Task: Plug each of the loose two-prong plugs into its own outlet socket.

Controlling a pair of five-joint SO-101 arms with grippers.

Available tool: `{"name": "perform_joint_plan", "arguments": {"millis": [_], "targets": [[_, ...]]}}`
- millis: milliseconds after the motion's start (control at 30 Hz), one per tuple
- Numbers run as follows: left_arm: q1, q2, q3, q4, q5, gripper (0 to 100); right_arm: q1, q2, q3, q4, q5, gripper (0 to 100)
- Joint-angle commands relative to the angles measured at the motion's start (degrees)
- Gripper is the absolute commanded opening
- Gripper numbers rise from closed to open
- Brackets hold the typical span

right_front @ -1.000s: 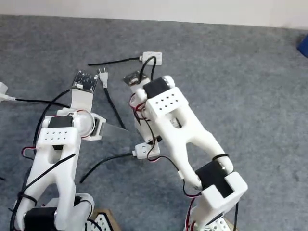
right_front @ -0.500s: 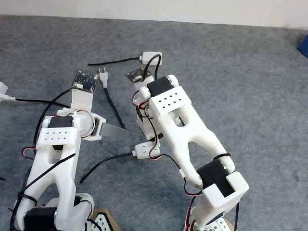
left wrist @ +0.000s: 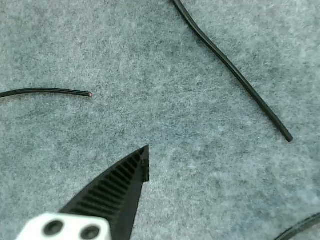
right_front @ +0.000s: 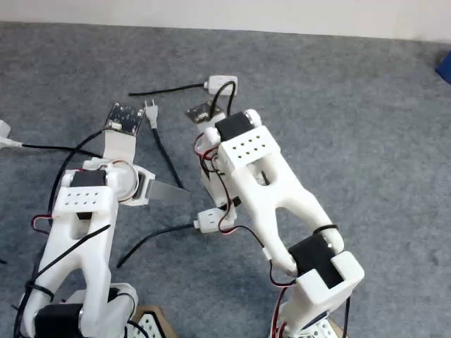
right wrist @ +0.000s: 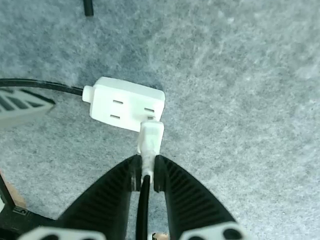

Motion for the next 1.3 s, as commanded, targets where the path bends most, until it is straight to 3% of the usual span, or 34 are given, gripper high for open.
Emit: {"name": "perform_joint_plan", "arguments": {"millis": [0, 1267], "targets": [[-0.31, -0.84, -0.13, -0.79, 0.70, 62, 0.75, -1.19, -0.22, 0.13, -0.53, 0.7], [-0.40, -1.19, -0.13, -0.62, 0.70, 62, -1.71, 4.88, -0.22, -1.71, -1.58, 0.7]]}}
